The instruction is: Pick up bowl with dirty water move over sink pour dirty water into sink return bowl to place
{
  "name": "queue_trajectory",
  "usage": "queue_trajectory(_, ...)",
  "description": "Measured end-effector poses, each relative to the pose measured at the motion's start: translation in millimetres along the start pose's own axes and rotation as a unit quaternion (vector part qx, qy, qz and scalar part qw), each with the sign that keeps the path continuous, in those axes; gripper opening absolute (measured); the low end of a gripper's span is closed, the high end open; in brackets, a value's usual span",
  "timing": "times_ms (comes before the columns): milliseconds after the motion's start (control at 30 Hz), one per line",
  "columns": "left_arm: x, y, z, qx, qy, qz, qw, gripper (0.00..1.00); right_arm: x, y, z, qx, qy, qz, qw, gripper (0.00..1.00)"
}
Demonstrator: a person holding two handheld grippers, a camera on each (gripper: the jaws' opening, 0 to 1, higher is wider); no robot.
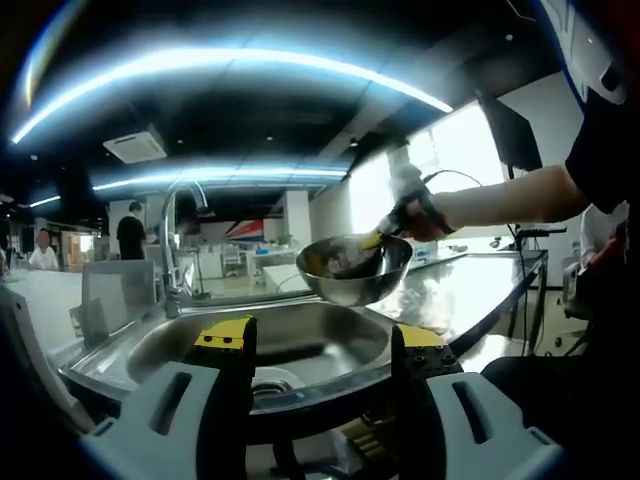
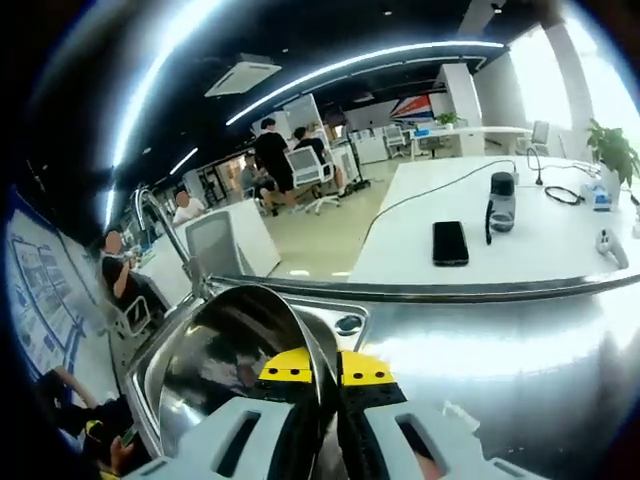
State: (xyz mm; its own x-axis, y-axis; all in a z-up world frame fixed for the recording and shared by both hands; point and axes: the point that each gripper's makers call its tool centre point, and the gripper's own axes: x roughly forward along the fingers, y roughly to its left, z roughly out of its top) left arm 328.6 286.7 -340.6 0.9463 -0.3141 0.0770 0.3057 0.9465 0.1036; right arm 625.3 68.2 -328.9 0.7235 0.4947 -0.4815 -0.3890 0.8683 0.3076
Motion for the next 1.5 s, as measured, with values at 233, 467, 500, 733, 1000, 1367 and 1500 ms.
queue_trajectory(233, 1.7, -2.5, 1.1, 0.002, 0.001, -0.002, 1.0000, 0.54, -15.6, -23.1, 1.6, 0.018, -0.005, -0.011, 0.9998, 0.01)
queue_trajectory(467, 5.2, -7.9, 3.5, 0.007, 0.001, -0.007, 1.0000, 0.54, -32.3, -51.6, -1.6, 0.049, -0.003, -0.022, 0.9986, 0.01)
queue_trajectory(500, 5.9, -9.0, 3.7, 0.008, 0.001, -0.008, 0.9999, 0.54, -36.1, -56.9, -2.7, 0.056, -0.002, -0.026, 0.9981, 0.01)
queue_trajectory(733, 8.5, -13.8, 6.5, 0.009, -0.005, -0.011, 0.9999, 0.54, -53.0, -84.2, -6.2, 0.091, -0.005, -0.032, 0.9953, 0.01)
queue_trajectory(1000, 11.2, -16.0, 8.7, 0.007, -0.011, -0.010, 0.9999, 0.54, -69.4, -108.9, -21.3, 0.117, 0.006, -0.047, 0.9920, 0.01)
queue_trajectory(1367, 11.0, -16.7, 6.5, 0.007, -0.010, -0.010, 0.9999, 0.53, -94.7, -137.8, -41.9, 0.144, 0.013, -0.064, 0.9874, 0.02)
queue_trajectory(1500, 12.5, -18.2, 7.0, 0.008, -0.011, -0.011, 0.9998, 0.53, -101.5, -158.0, -46.3, 0.160, 0.008, -0.072, 0.9845, 0.03)
